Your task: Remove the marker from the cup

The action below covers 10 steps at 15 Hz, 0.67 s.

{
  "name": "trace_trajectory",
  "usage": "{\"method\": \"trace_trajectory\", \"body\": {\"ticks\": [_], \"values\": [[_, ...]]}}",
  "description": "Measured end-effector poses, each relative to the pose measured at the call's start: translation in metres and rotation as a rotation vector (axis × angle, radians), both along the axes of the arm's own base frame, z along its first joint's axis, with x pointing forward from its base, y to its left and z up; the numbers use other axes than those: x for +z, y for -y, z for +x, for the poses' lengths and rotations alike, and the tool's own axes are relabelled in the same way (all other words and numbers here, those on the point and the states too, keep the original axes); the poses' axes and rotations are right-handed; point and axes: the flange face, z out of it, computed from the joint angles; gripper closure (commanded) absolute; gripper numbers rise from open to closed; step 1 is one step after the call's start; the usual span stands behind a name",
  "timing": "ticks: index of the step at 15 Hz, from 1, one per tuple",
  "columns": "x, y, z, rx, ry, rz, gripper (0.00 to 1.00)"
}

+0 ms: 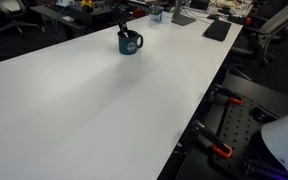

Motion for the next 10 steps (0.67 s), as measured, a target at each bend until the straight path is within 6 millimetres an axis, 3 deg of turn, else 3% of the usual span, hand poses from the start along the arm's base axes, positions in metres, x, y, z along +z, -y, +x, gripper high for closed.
{"method": "trace_trajectory", "body": {"ticks": [1,3,10], "values": [[0.002,0.000,0.000,0.000,0.002,-0.001,0.94],[0.005,0.000,0.001,0.000,0.009,-0.002,0.98],[0.014,0.003,0.001,-0.015,0.018,-0.005,0.96]]}}
